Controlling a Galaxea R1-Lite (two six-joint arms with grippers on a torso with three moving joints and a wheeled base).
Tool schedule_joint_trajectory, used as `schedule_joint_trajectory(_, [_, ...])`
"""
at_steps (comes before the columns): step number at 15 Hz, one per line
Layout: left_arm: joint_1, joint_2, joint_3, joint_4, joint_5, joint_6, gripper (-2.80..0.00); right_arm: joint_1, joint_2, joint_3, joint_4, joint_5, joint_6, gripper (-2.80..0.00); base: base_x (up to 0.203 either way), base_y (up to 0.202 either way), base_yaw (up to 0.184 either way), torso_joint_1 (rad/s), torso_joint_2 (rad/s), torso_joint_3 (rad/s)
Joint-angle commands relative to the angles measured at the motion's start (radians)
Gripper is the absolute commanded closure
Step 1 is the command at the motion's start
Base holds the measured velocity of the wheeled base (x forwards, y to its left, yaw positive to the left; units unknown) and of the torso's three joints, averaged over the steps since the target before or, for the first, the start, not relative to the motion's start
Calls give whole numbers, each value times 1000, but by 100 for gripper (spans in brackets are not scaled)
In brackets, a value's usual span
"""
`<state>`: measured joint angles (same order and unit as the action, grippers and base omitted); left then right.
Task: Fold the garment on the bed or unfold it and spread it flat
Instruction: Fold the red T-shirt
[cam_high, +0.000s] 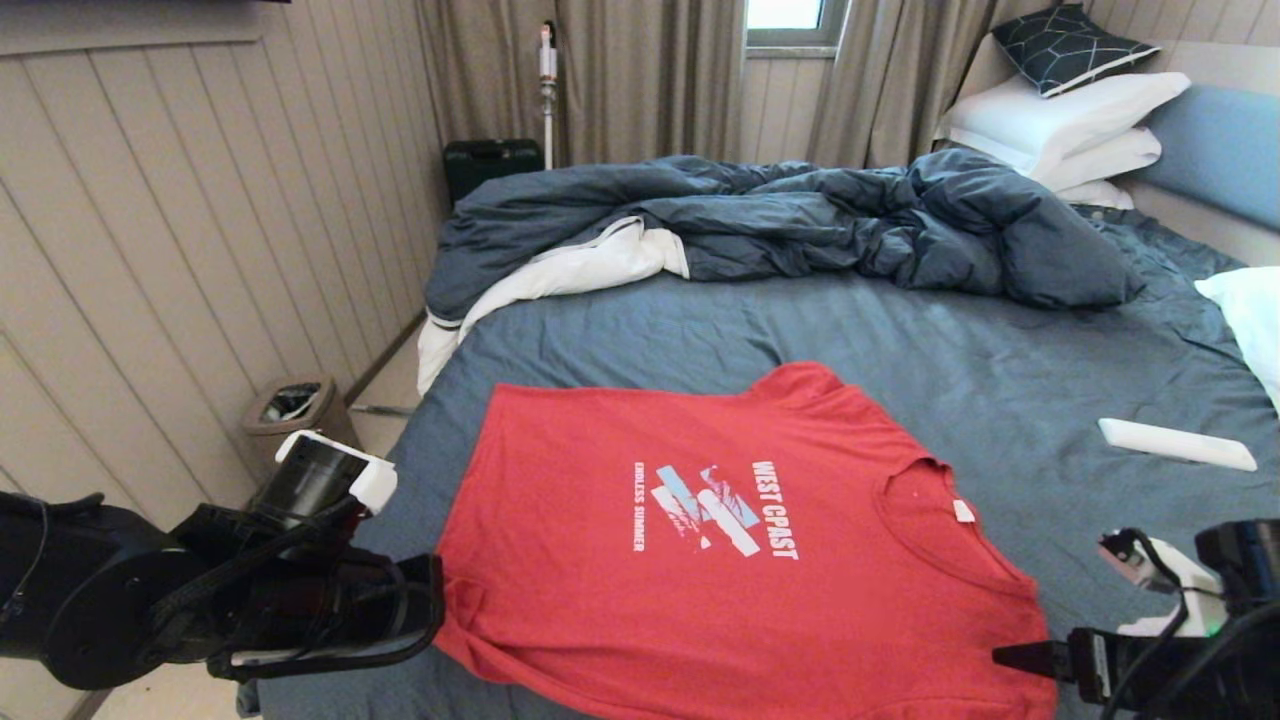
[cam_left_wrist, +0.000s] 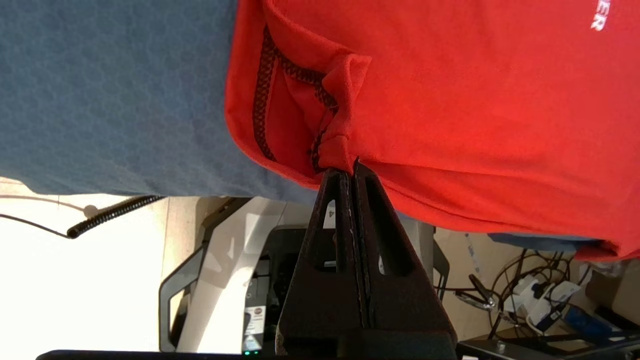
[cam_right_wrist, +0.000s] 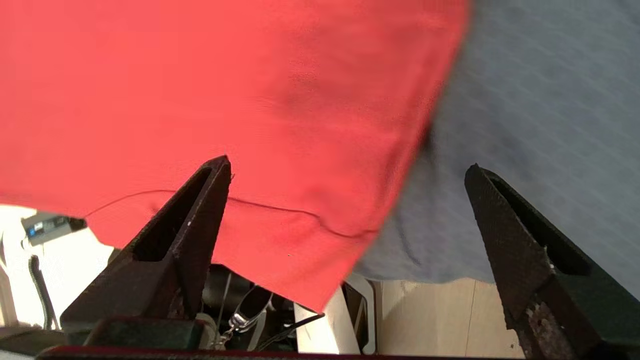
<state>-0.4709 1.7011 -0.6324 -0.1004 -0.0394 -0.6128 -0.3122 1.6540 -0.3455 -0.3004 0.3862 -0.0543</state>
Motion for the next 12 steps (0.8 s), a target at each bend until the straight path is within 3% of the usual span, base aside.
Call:
schedule_joint_trajectory(1, [1,2,-1,-1,-1,-2,0,28,15,-4,-2,2,1,-280,0,0,0,0,0,0])
schedule_joint_trajectory(9, [3,5,-3,-1,1,2,0,56,72,-41,-4,-22,1,-280,0,0,0,0,0,0])
schedule_joint_trajectory(10, [5,6,-3,-1,1,2,0,62,82,-47,-5,-24,1,0,0,0,0,0,0,0])
schedule_joint_trajectory(12, [7,11,-3,-1,1,2,0,62,86,-49,-6,-24,1,0,0,0,0,0,0,0])
